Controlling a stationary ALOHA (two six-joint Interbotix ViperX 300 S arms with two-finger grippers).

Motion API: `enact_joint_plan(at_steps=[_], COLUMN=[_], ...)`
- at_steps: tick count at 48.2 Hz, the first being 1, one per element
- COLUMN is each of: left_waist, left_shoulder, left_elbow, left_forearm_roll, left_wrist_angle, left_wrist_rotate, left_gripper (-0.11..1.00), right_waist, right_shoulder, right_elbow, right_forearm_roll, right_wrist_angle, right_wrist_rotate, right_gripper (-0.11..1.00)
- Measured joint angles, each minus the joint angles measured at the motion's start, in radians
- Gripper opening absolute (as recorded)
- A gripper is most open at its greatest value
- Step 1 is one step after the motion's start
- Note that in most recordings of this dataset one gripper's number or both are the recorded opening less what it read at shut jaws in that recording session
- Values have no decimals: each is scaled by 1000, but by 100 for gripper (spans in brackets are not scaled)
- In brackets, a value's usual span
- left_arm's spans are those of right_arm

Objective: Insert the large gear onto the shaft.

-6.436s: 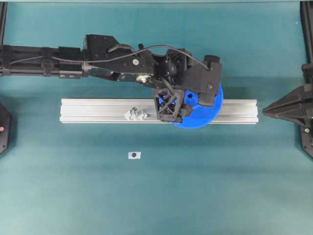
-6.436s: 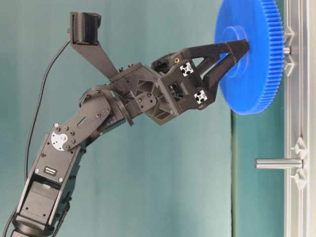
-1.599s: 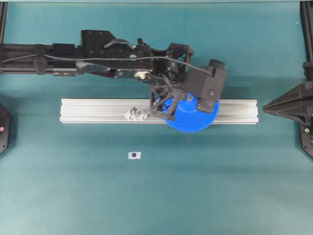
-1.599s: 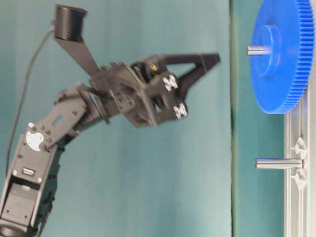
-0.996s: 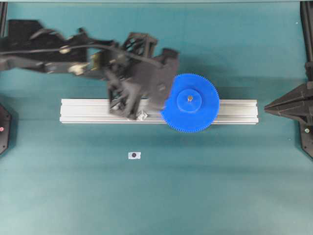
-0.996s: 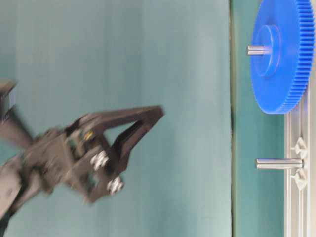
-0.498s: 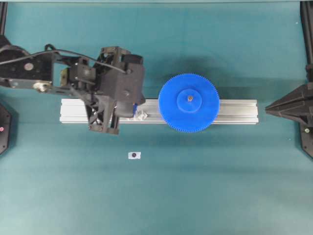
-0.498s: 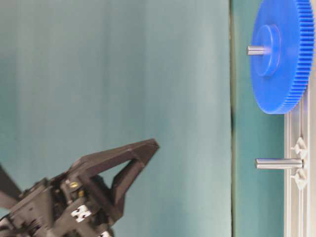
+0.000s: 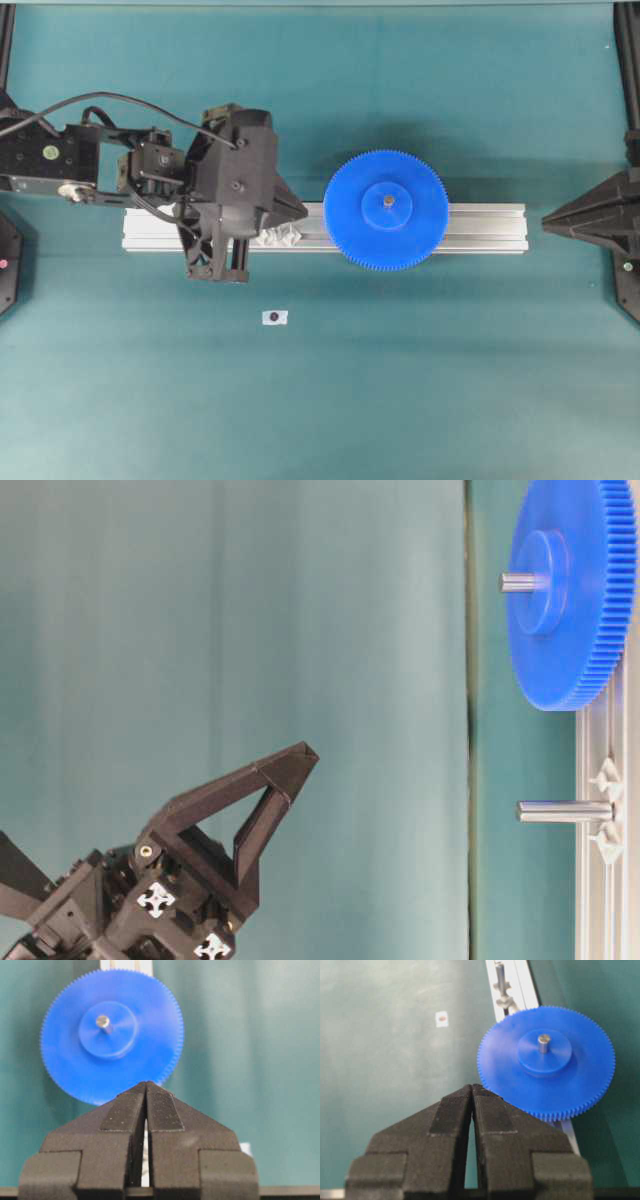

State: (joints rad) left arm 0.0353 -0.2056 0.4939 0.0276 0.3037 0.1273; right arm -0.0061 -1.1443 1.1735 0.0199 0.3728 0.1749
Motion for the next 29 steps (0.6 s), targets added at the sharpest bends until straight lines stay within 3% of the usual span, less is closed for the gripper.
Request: enact_joint_plan(at_steps=[29], left_waist=[-8], left_shoulder=[-28], left_elbow=[86], left_forearm_roll=[0], left_wrist_angle=[-150], left_wrist_rotate=[-34], left_gripper=[-1], right_waist=[2], right_shoulder=[-46], right_elbow=[43], right_forearm_roll=[0], right_wrist_angle=[-58], right_wrist_rotate=[3], right_gripper=[11])
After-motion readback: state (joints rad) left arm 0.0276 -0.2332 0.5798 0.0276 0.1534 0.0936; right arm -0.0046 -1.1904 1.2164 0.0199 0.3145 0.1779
